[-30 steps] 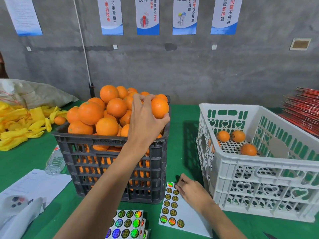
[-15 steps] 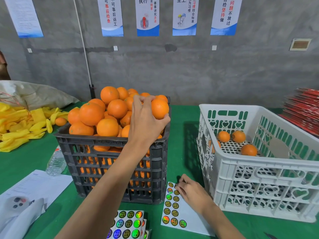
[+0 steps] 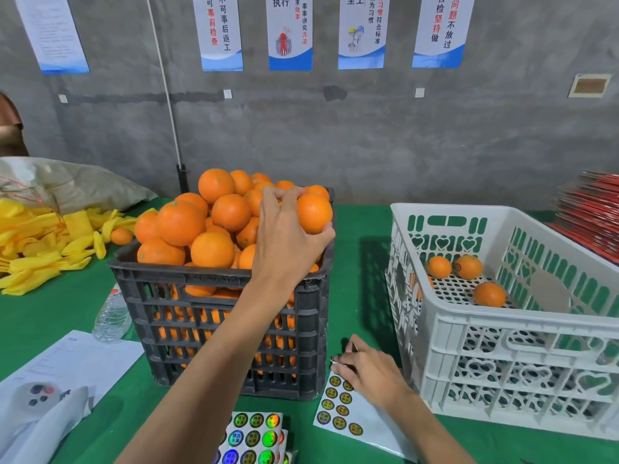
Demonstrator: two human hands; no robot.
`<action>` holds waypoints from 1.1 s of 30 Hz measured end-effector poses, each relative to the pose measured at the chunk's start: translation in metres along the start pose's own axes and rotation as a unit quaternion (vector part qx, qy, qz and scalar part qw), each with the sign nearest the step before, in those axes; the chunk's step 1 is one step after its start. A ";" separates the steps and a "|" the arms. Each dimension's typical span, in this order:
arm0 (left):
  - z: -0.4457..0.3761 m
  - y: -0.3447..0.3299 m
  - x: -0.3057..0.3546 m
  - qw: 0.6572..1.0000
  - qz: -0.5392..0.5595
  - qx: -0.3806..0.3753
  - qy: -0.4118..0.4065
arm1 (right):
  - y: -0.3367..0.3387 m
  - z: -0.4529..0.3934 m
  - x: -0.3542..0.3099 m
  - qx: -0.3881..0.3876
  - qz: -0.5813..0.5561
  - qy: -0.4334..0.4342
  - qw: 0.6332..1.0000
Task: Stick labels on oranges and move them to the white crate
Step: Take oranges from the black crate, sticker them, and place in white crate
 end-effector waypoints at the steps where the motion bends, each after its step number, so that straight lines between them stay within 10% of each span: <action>1: 0.000 0.000 0.000 1.000 0.001 -0.001 0.001 | -0.002 -0.001 0.000 0.003 -0.020 -0.008 1.000; 14: 0.000 -0.002 -0.004 1.000 0.022 -0.001 0.017 | -0.002 -0.008 0.006 -0.079 -0.392 -0.199 0.895; 33: 0.001 0.006 -0.004 0.998 0.063 -0.014 0.021 | 0.007 -0.022 -0.001 -0.117 -0.420 -0.239 0.867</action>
Point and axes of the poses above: each hand's wrist, its own z-axis away from the middle knuckle, its own y-axis out of the back of the hand, x = y × z, the point moved 2 cm from there along -z, towards the middle knuckle, and after that the axes turned 4 degrees about -y, right-handed, at the moved point
